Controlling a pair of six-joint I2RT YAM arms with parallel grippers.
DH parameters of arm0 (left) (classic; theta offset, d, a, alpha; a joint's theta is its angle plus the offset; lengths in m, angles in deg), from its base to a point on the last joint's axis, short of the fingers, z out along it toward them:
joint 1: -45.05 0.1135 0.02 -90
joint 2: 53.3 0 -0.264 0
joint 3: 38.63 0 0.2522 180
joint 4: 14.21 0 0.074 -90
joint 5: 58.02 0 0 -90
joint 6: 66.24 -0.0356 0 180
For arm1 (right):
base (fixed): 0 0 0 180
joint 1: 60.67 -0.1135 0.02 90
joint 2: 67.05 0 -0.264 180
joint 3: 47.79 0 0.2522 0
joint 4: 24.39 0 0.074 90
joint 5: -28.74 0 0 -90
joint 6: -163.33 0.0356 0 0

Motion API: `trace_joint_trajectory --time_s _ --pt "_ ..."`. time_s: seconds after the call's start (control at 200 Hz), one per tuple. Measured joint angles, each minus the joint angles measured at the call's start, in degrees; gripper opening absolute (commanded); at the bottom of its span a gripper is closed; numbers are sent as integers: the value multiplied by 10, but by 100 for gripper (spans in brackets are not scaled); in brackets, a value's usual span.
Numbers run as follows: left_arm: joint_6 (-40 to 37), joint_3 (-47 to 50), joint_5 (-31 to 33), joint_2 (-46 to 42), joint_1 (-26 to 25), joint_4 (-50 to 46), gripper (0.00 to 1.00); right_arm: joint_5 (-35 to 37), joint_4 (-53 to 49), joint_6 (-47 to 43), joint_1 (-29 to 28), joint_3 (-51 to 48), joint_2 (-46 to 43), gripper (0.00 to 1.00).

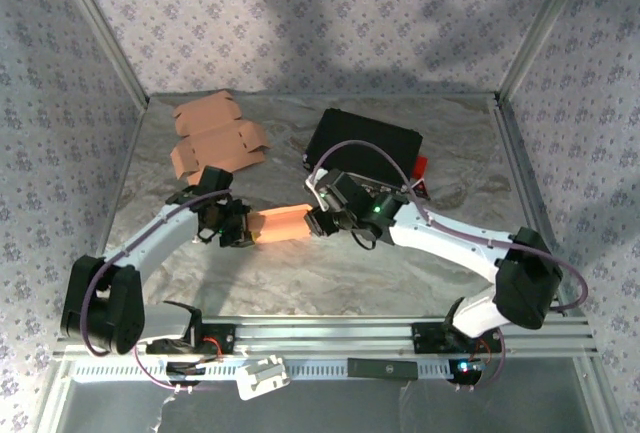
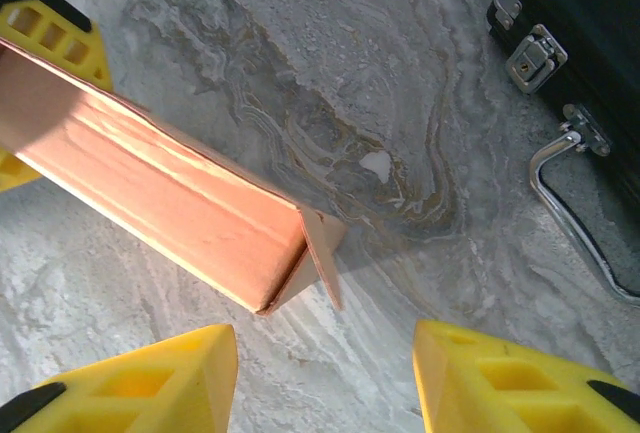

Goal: Fold the paper box

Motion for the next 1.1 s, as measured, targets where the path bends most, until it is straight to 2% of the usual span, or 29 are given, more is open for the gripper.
trace_joint_trajectory --time_s 0.24,0.4,0.73,1.099 --pt "-13 -2 -4 4 11 0 47 -10 -17 -32 14 32 34 46" --pt "-25 -6 -2 15 16 1 55 -27 -22 -42 23 62 55 43" --pt "-36 -12 -2 23 19 2 59 -53 -23 -44 32 72 71 41" --pt "-38 -12 -2 24 19 2 63 -59 -29 -44 37 90 96 33"
